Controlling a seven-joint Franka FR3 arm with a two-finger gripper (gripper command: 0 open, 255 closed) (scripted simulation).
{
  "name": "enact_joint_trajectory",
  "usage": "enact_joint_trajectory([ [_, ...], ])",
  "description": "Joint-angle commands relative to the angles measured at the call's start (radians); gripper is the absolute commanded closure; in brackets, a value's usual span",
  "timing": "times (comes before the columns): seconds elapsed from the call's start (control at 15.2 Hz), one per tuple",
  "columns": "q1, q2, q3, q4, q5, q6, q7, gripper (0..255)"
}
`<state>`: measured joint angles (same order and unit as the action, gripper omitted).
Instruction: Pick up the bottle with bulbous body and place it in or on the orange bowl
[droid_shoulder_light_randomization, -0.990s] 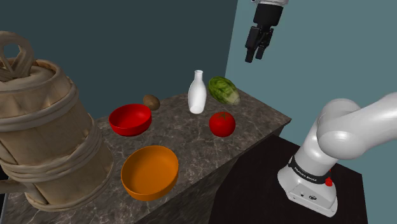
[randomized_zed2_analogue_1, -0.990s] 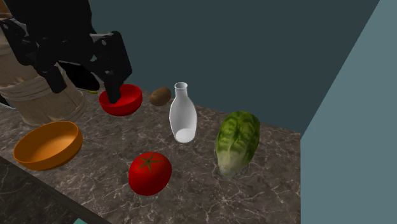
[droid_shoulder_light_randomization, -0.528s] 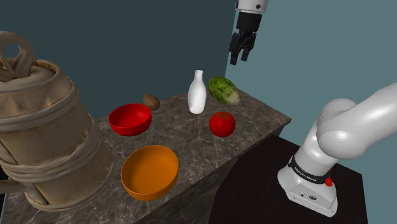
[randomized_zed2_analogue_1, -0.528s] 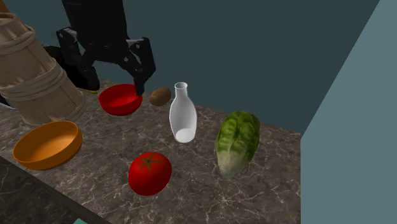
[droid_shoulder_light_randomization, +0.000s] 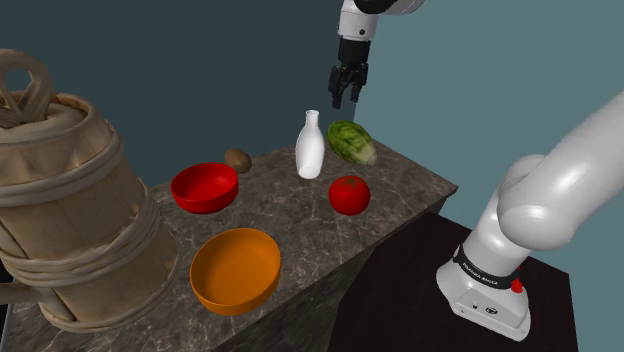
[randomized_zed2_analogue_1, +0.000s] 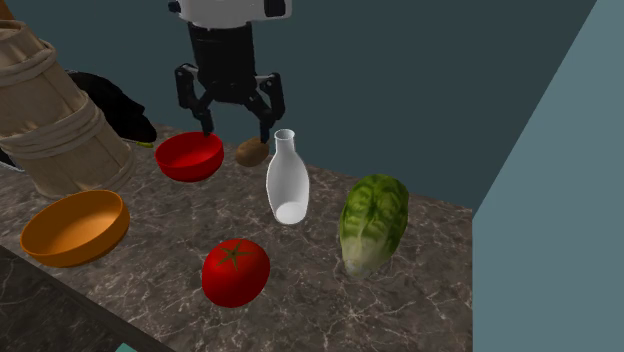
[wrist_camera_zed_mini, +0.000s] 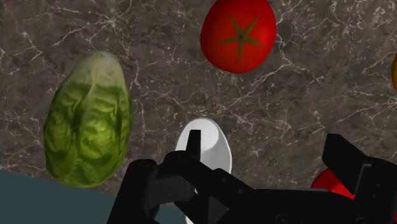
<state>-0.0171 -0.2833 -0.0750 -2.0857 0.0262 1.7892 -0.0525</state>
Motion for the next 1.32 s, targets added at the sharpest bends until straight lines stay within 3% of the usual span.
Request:
enact_joint_trajectory([
  [0.0, -0.002, 0.073, -0.005, 0.047, -0.005, 0.024, -0.008, 0],
  [0.73, -0.021, 0.503, -0.024, 0.408, -0.013, 0.074, -0.045, 0],
  [1.25, -0.022, 0.519, -0.023, 0.328, -0.011, 0.171, -0.047, 0],
])
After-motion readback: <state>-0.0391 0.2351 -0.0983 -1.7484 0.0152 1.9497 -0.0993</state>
